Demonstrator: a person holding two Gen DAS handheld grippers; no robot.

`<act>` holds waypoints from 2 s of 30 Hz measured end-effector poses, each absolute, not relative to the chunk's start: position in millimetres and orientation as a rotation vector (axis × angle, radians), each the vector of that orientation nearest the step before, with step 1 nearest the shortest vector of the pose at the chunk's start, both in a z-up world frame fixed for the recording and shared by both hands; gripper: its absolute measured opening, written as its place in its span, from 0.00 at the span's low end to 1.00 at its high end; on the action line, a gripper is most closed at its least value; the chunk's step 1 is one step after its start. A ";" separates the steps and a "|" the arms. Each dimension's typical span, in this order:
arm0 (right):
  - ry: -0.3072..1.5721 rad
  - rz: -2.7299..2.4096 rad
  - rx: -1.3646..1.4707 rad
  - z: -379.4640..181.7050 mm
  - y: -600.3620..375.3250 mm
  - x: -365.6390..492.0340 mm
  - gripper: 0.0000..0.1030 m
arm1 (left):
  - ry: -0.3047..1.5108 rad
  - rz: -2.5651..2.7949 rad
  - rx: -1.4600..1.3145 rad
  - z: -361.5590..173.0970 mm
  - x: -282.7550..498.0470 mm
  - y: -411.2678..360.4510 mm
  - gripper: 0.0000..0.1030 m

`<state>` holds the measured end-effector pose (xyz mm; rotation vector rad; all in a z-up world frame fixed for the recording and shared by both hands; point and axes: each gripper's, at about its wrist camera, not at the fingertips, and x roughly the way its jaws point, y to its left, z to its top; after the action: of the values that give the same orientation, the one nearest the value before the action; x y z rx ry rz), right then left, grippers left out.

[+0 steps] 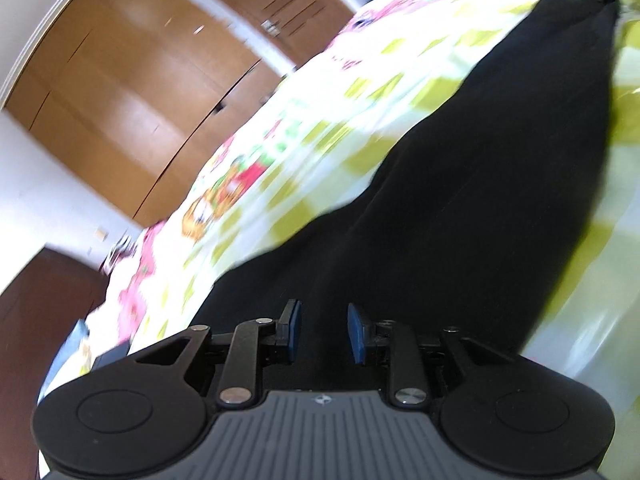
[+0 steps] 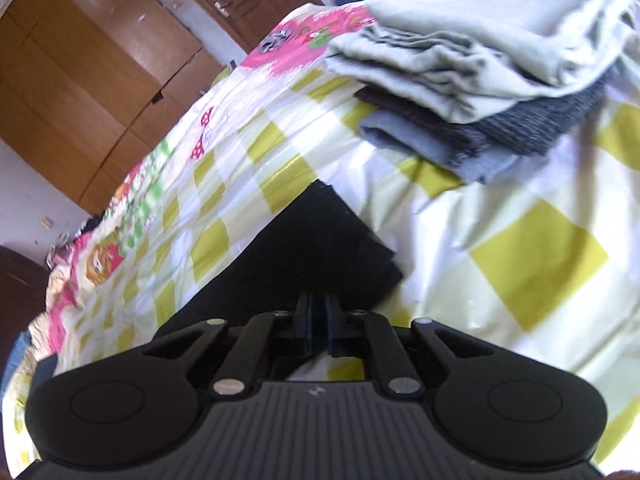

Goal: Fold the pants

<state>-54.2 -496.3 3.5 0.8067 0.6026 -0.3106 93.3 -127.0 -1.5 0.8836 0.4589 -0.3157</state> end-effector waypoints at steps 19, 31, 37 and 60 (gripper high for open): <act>0.569 -0.231 1.110 -22.8 -507.1 -65.5 0.38 | 0.417 -0.492 0.962 3.0 78.5 -204.7 0.47; 0.416 -0.242 1.276 -34.5 -506.5 -79.1 0.50 | 0.450 -0.551 0.937 -6.5 81.2 -210.8 0.47; 0.433 -0.293 1.265 -38.7 -508.6 -84.8 0.44 | 0.451 -0.562 0.914 -8.1 81.6 -207.9 0.48; 0.405 -0.175 1.139 -44.1 -491.7 -6.2 0.30 | 0.468 -0.557 0.868 -7.2 92.4 -207.8 0.48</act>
<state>-6.2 -491.7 -44.1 1.1385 0.4047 -0.1747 92.4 -207.8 -7.2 0.8682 0.4677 -0.5572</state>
